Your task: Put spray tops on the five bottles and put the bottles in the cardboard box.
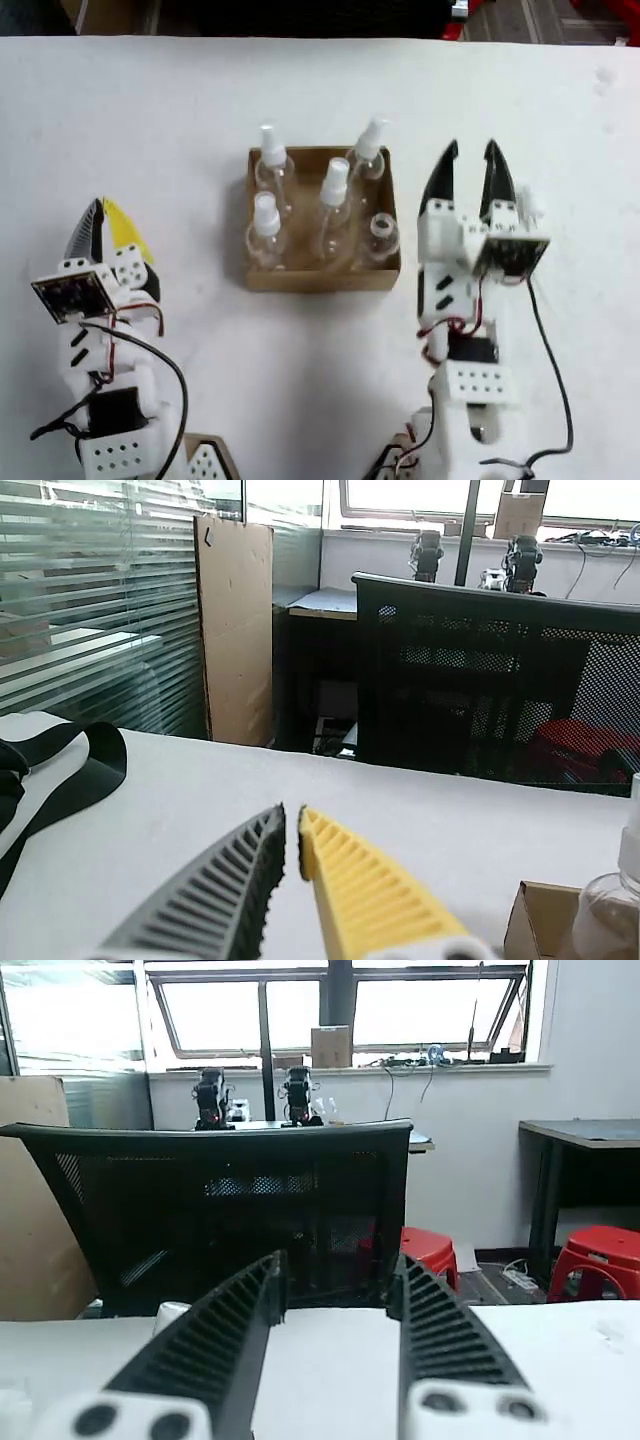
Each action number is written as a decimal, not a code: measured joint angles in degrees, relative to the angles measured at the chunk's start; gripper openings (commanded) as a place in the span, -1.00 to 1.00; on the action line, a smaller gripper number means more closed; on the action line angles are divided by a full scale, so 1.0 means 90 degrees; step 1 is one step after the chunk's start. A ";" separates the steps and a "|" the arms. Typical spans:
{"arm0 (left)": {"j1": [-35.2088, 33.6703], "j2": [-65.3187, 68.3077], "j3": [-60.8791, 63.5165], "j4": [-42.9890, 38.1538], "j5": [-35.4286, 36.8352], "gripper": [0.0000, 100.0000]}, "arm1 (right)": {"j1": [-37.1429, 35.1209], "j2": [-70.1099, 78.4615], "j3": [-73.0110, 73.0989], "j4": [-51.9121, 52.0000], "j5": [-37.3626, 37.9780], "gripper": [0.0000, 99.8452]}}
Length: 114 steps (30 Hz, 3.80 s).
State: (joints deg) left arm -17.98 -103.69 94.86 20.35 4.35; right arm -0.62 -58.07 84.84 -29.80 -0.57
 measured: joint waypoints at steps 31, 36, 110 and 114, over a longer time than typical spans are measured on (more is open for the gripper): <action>0.0186 0.0000 0.0000 0.0000 0.0010 -0.94 | 0.2208 0.3370 -0.6105 0.6564 0.0000 -0.72; 0.0186 0.0000 0.0000 0.0000 0.0010 -0.94 | 0.2335 0.5695 -0.8195 0.8000 0.1309 -0.72; 0.0186 0.0000 0.0000 0.0000 0.0010 -0.94 | 0.3722 1.4369 -1.8667 1.4125 0.5753 -0.97; 0.0186 0.0000 0.0000 0.0000 0.0010 -0.94 | 0.3614 1.4125 -1.7748 1.4125 0.5783 -0.97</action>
State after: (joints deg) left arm -16.31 -103.69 94.86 20.35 4.44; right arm 31.91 69.05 -74.90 97.32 51.47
